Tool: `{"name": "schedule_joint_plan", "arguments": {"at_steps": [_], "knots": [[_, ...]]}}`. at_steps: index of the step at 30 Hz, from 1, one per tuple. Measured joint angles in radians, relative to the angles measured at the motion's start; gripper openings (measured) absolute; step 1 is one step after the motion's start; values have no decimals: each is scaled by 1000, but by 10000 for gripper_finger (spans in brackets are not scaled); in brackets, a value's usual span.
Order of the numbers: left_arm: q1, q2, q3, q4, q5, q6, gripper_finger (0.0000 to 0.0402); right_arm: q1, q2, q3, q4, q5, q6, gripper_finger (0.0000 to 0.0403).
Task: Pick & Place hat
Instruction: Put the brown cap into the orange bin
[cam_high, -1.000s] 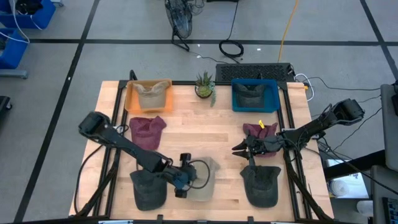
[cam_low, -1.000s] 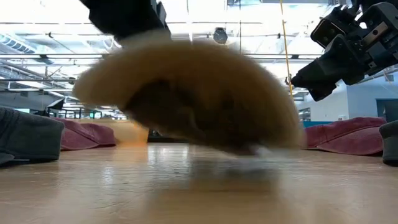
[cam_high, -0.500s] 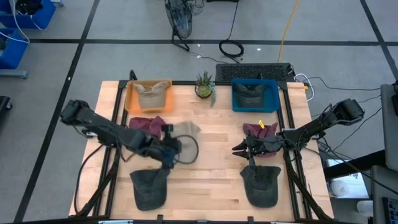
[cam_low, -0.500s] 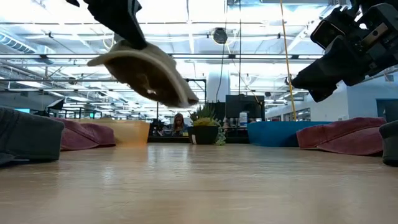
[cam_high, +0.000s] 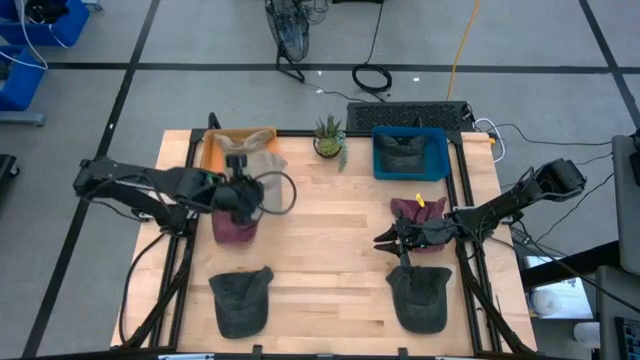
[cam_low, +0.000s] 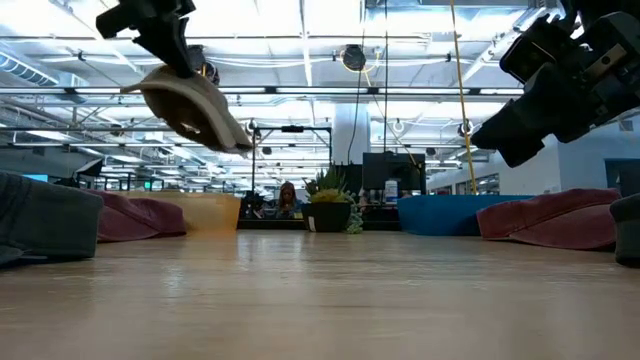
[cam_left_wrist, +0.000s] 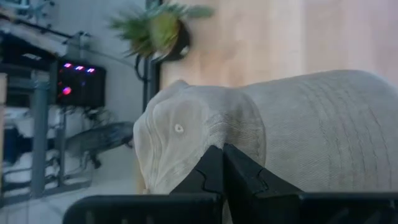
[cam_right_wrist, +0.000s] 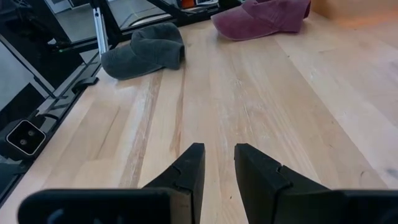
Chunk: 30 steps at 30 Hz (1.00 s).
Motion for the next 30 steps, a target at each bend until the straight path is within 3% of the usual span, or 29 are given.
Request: {"name": "schedule_joint_plan", "arguments": {"at_steps": [11, 22, 30], "knots": [[202, -119, 0, -87, 22, 145, 4, 0, 0, 0, -7, 0, 0, 77], [524, -132, -7, 1, 247, 348, 8, 0, 0, 0, -8, 2, 0, 77], [739, -133, -179, 268, 416, 480, 9, 0, 0, 0, -19, 3, -8, 77]]}}
